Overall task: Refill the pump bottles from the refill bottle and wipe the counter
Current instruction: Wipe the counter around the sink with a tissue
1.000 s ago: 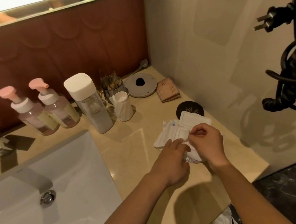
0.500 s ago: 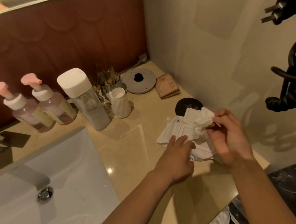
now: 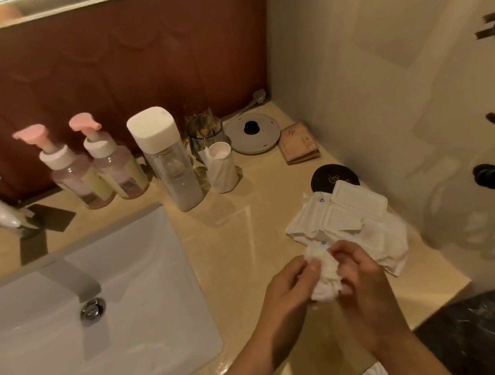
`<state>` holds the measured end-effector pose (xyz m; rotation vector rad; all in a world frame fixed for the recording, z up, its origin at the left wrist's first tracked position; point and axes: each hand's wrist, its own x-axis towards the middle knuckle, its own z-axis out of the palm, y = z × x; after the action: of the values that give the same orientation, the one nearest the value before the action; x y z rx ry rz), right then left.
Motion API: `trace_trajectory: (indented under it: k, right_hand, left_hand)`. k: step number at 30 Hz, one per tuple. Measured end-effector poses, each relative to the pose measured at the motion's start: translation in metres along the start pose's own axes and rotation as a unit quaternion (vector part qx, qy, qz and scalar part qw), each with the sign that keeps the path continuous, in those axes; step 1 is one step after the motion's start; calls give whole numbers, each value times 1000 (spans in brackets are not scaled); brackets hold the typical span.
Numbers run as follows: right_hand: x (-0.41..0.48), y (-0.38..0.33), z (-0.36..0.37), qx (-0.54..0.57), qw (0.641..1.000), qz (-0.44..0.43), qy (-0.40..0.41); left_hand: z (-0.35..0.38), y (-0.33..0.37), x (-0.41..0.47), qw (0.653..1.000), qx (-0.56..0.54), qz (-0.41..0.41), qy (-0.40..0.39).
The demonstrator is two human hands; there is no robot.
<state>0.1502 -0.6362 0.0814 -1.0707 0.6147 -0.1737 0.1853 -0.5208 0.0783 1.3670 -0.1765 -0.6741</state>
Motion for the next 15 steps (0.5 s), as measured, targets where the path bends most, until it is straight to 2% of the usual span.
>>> trace_trajectory:
  k: [3, 7, 11, 13, 15]
  right_hand:
    - [-13, 29, 14, -167, 986, -1, 20]
    - [-33, 62, 30, -181, 977, 104, -33]
    - [-59, 76, 42, -71, 960, 246, -112]
    - [-69, 76, 45, -61, 951, 257, -158]
    - [-73, 78, 42, -91, 953, 233, -170]
  left_hand:
    - [-16, -12, -24, 996, 14, -11, 84]
    - [-40, -25, -54, 964, 156, 59, 206]
    - [-62, -40, -78, 915, 339, 123, 181]
    - [-66, -47, -87, 909, 366, 123, 156]
    - [-66, -50, -91, 917, 352, 115, 149]
